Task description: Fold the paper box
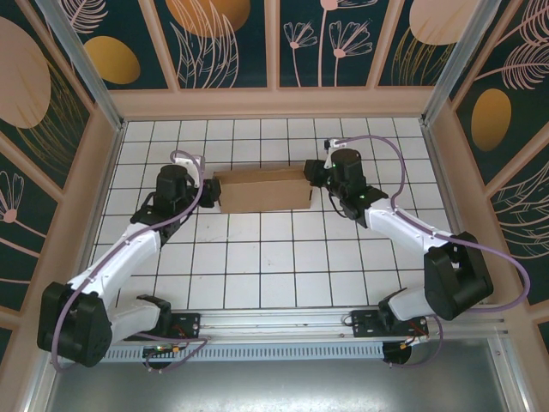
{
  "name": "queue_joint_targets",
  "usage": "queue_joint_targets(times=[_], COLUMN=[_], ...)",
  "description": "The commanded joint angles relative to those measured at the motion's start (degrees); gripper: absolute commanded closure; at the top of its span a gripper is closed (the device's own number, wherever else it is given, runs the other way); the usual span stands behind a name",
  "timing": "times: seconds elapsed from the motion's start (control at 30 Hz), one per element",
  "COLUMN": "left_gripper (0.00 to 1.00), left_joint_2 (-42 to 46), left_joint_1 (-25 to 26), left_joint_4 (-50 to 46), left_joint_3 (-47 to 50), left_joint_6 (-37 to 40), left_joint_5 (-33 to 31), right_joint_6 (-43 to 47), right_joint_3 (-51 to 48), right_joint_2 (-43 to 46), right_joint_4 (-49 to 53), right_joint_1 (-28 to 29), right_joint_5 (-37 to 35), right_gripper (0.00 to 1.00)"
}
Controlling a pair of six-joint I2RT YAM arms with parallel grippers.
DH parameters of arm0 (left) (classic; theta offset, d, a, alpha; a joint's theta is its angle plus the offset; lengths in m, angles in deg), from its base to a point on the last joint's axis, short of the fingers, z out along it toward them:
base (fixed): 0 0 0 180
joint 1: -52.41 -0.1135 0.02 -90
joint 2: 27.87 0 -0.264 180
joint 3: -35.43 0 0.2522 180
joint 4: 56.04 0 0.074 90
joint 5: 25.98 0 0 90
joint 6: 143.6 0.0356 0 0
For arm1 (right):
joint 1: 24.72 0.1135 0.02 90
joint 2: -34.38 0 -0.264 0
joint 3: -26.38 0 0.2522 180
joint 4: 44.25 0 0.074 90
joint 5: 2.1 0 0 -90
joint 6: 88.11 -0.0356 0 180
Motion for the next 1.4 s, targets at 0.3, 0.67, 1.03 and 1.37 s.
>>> queue_joint_targets(times=[0.3, 0.67, 1.03, 1.37], left_gripper=[0.6, 0.61, 0.68, 0.65], left_joint_2=[4.76, -8.42, -8.03, -9.91], left_joint_1=[-1.38, -5.2, -5.24, -5.33], left_joint_4=[1.92, 11.7, 16.2, 16.15], left_joint_3=[-2.06, -2.02, 7.12, 8.81], left_joint_6=[-7.49, -16.53, -19.65, -19.28], left_joint_5=[7.46, 9.01, 9.36, 8.37], right_joint_6=[-0.39, 1.52, -0.43, -0.24], right_joint_3=[-1.43, -3.85, -11.3, -11.29], right_joint_2=[-1.71, -1.24, -0.15, 0.93], right_joint_4=[7.62, 6.62, 3.43, 3.14], right_joint_1=[1.05, 1.22, 3.53, 3.7], right_joint_5=[-3.7, -3.65, -3.58, -2.38], right_gripper=[0.72, 0.73, 0.74, 0.62])
